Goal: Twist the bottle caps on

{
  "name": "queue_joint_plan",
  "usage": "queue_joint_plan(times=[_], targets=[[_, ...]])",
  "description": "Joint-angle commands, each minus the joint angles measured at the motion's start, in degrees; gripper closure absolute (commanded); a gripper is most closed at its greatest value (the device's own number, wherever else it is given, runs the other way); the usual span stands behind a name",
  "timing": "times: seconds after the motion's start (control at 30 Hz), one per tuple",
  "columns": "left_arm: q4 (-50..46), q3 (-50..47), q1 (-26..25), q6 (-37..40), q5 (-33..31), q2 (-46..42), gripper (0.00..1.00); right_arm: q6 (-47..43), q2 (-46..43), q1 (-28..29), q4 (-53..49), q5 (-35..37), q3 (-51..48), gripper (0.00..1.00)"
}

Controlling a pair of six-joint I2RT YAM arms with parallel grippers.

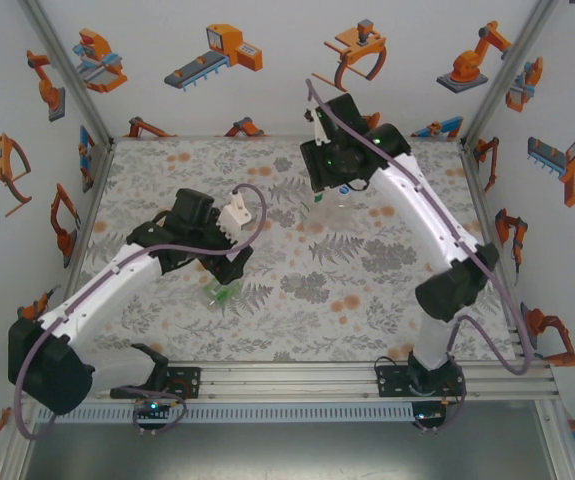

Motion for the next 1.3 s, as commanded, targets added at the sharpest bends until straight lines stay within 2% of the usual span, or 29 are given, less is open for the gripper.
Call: queue_joint_plan(times=[0.0, 0.17, 0.27, 0.47, 0.73, 1.03, 1.27], targets=[[-4.8, 1.0, 0.5, 1.6, -4.2, 2.6, 0.15, 2.2, -6.2, -0.1, 4.4, -2.5, -7.3, 0.48], [-7.4, -0.1, 0.4, 2.2, -6.7, 6.8, 0.16, 4.7, -13.8, -0.1, 8.9, -4.4, -17.8, 0.47], [-8.6, -1.2, 0.4, -0.8, -8.9, 8.5, 0.17, 5.2, -17.1, -0.1, 10.7, -5.0, -22.1, 0.47], [-2.9, -5.7, 0.3, -4.6, -7.6, 7.8, 0.18, 5.8, -21.0, -0.1, 13.0, -6.1, -27.3, 0.47], [10.8, -14.0, 1.9, -12.4, -9.1, 5.8, 0.21, 6.6, -24.3, -0.1, 16.0, -7.9, -32.2, 0.47], [9.9, -13.7, 1.8, -12.6, -10.9, 10.2, 0.26, 5.3, -26.1, -0.1, 16.6, -8.3, -35.0, 0.47], [9.1, -12.2, 1.3, -11.0, -9.5, 14.5, 0.3, 5.2, -27.1, -0.1, 16.6, -8.2, -36.1, 0.47]])
